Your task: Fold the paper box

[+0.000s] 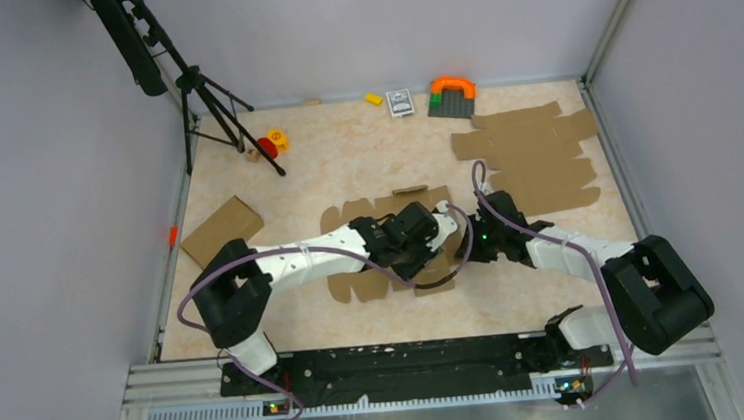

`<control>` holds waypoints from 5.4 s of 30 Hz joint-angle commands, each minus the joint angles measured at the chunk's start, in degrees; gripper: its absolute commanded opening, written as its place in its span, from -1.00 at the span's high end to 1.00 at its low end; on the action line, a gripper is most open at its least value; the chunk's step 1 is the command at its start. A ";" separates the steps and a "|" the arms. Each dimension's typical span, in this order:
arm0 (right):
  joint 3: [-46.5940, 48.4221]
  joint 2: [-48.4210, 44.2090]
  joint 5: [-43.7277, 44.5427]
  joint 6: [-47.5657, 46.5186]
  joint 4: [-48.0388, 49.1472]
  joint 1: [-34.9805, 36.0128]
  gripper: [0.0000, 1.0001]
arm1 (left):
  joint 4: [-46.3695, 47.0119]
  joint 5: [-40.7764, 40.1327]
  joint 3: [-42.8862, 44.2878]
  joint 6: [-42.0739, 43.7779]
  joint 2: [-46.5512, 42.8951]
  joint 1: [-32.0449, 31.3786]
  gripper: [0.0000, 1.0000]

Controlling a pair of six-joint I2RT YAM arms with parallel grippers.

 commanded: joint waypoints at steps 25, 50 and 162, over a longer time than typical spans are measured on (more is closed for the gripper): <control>-0.01 3.99 4.92 -1.69 -7.56 -0.10 1.00 | 12.75 -10.99 -17.99 -41.00 -7.65 -5.78 1.00; -0.47 4.93 3.33 -2.56 -6.30 -0.11 1.00 | 16.83 -18.80 -14.05 -37.14 -5.16 -0.35 1.00; 17.77 3.34 15.65 -2.67 -25.67 5.60 0.54 | 9.62 -11.64 -3.45 -29.05 9.25 7.10 0.59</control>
